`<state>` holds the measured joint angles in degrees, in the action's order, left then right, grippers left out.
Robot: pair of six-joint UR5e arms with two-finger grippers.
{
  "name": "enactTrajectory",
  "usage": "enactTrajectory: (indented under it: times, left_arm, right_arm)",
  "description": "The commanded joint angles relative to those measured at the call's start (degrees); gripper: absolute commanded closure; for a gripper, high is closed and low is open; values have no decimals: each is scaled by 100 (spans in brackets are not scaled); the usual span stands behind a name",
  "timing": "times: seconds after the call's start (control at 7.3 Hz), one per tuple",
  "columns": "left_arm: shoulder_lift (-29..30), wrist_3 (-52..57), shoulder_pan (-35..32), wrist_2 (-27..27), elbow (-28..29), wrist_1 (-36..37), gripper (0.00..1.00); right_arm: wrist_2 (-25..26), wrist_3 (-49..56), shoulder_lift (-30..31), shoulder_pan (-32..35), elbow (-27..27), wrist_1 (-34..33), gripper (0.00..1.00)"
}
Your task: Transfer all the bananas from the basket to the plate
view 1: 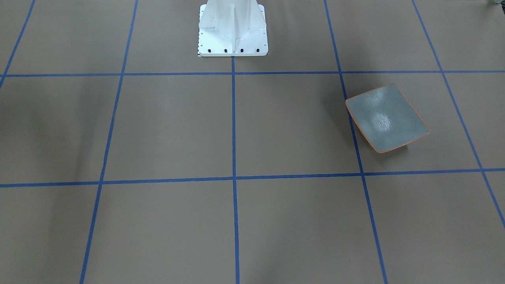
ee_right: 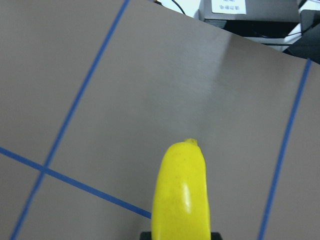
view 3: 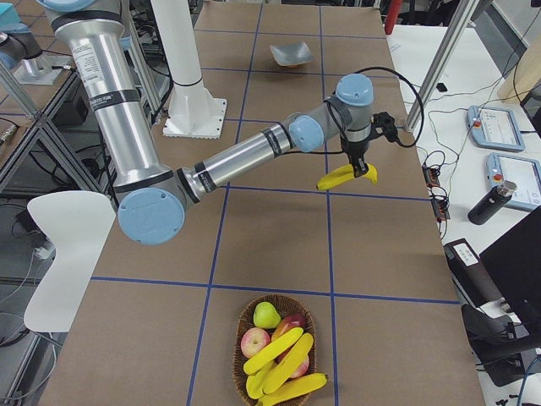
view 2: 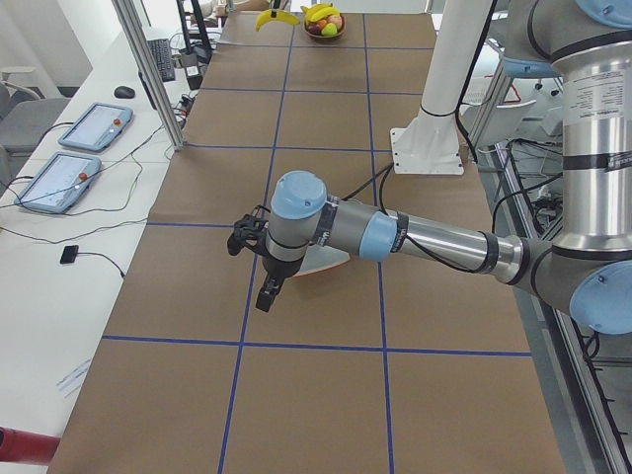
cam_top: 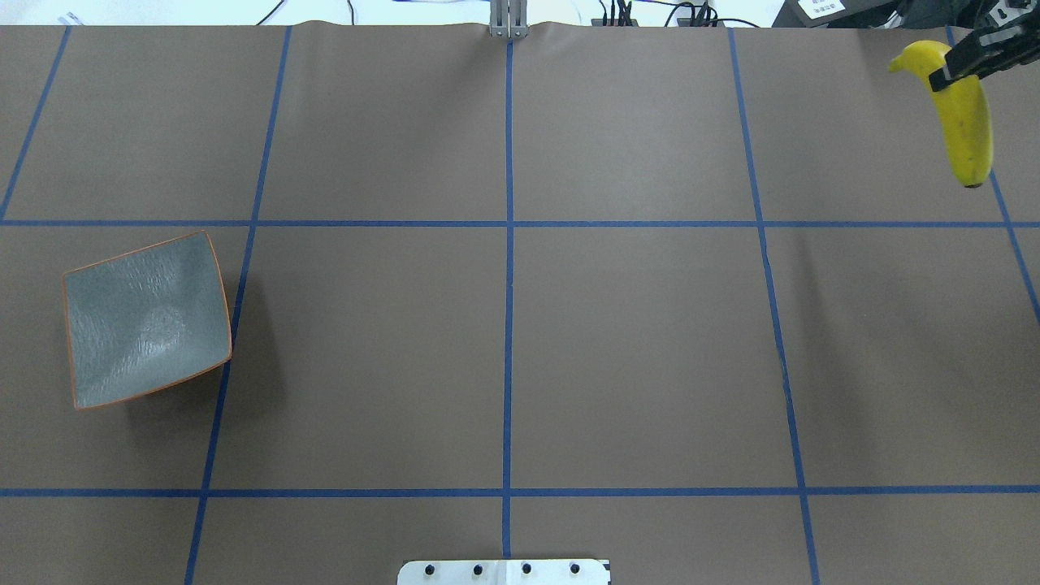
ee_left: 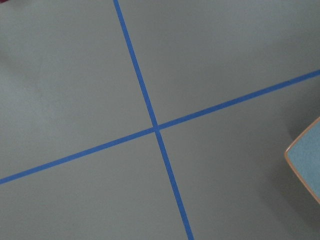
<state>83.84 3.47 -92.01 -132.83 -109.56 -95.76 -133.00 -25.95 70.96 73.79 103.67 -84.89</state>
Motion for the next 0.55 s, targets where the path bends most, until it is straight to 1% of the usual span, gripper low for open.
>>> enactTrajectory:
  times: [0.0, 0.14, 0.27, 0.41]
  left_arm:
    - [150, -1301, 42, -452, 5, -1076, 0]
    - [72, -1548, 60, -611, 40, -1868, 0]
    - [167, -1899, 243, -969, 40, -1980, 0]
    - [316, -2120, 453, -1277, 14, -2181, 0]
  right_arm:
    - [176, -2309, -695, -863, 373, 25, 100]
    - [421, -3032, -985, -1241, 487, 25, 100]
    - [702, -3735, -1249, -1593, 583, 34, 100]
    - [949, -4490, -1452, -1935, 663, 260, 100]
